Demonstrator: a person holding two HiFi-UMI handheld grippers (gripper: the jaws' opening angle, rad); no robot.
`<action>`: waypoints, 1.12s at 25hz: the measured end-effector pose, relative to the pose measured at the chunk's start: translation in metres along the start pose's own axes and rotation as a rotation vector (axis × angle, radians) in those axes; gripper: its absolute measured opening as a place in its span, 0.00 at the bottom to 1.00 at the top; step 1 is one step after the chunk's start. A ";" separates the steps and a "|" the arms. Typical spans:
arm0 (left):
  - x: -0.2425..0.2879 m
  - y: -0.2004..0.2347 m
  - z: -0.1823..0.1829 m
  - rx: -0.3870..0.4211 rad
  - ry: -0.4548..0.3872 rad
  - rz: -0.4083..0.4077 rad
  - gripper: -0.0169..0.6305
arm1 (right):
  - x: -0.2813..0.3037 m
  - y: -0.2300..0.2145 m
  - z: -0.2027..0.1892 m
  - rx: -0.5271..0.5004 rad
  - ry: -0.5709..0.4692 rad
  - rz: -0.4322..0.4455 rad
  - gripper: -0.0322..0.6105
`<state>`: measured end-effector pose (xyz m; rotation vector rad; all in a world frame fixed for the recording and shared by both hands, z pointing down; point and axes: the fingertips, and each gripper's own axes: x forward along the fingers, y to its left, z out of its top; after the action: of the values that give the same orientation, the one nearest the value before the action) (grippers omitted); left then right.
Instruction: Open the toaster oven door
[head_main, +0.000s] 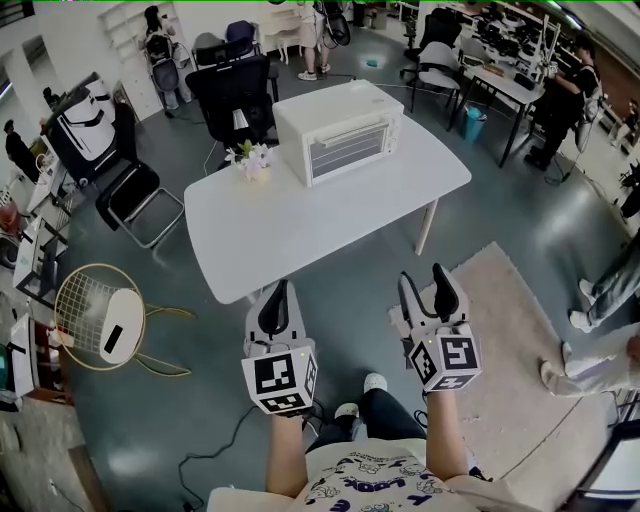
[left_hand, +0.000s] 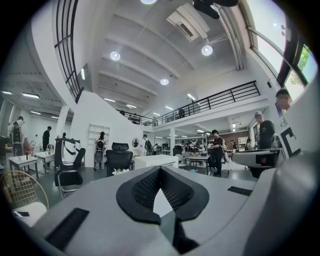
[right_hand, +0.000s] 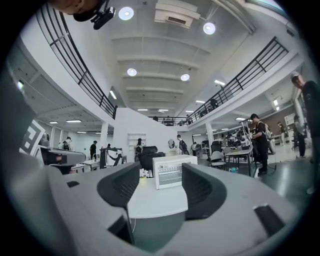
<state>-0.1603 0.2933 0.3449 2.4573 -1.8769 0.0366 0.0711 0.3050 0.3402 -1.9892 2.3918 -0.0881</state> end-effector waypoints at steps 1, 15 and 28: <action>0.006 0.001 -0.001 0.000 0.003 0.001 0.03 | 0.006 -0.003 -0.001 0.002 0.002 0.000 0.46; 0.136 0.000 0.008 0.013 -0.003 0.076 0.03 | 0.142 -0.062 0.005 0.006 -0.001 0.082 0.46; 0.263 -0.006 0.021 0.011 0.004 0.183 0.03 | 0.278 -0.127 0.021 0.007 -0.002 0.185 0.46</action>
<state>-0.0852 0.0405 0.3363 2.2818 -2.0988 0.0592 0.1459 0.0086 0.3310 -1.7542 2.5558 -0.0901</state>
